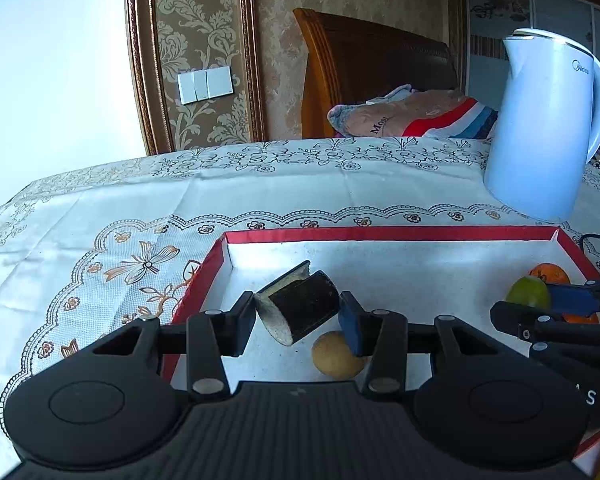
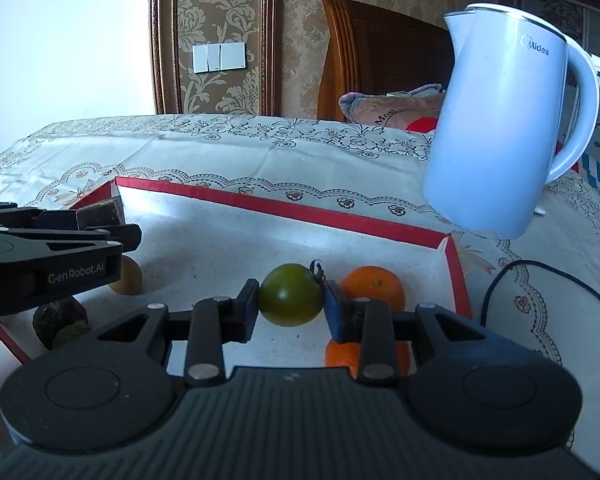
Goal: Organize fruits
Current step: 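Lower and open the right gripper releasing the tomato while the left releases the log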
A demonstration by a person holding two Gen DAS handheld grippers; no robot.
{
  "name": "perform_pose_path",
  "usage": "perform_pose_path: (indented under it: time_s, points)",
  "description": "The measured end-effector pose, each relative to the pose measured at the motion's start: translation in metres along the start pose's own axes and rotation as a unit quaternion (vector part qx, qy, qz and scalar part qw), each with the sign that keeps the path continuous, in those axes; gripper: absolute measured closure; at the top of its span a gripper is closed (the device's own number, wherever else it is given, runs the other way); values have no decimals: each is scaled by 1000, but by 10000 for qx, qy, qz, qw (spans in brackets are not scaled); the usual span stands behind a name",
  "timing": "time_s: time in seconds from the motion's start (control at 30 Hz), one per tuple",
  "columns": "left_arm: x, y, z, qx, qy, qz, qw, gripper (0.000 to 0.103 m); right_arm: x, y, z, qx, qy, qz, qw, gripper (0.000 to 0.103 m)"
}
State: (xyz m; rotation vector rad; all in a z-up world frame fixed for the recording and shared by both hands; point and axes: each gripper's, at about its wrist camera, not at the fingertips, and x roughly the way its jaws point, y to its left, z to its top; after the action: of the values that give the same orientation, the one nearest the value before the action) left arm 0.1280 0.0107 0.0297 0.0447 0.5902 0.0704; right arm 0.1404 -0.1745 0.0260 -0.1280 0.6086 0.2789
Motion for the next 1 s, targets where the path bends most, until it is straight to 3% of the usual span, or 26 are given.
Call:
perform_pose_path:
  time_s: [0.2,0.3,0.43,0.53,0.6,0.83,1.0]
  points:
    - [4,1,-1,-23,51,-1,10000,58,1,2,0,-52,12,-13,10000,70]
    - [4,2,-1,-47,39,0,10000,58,-2,3,0,-70,-50,-42,10000,59]
    - [4,2,-1,-57,36,11,10000,56,-2,2,0,-27,-62,1,10000,56]
    - [3,2,-1,-66,26,24,10000,51,-4,1,0,22,-100,45,9999,47]
    - [3,3,-1,-116,25,-9,9999,40,-5,2,0,-1,-147,22,9999,41]
    - [3,0,-3,-17,-17,14,10000,39,-7,0,-1,58,-194,33,9998,40]
    - [3,0,-3,-6,-19,4,10000,39,-10,-1,-2,75,-302,-22,9995,33]
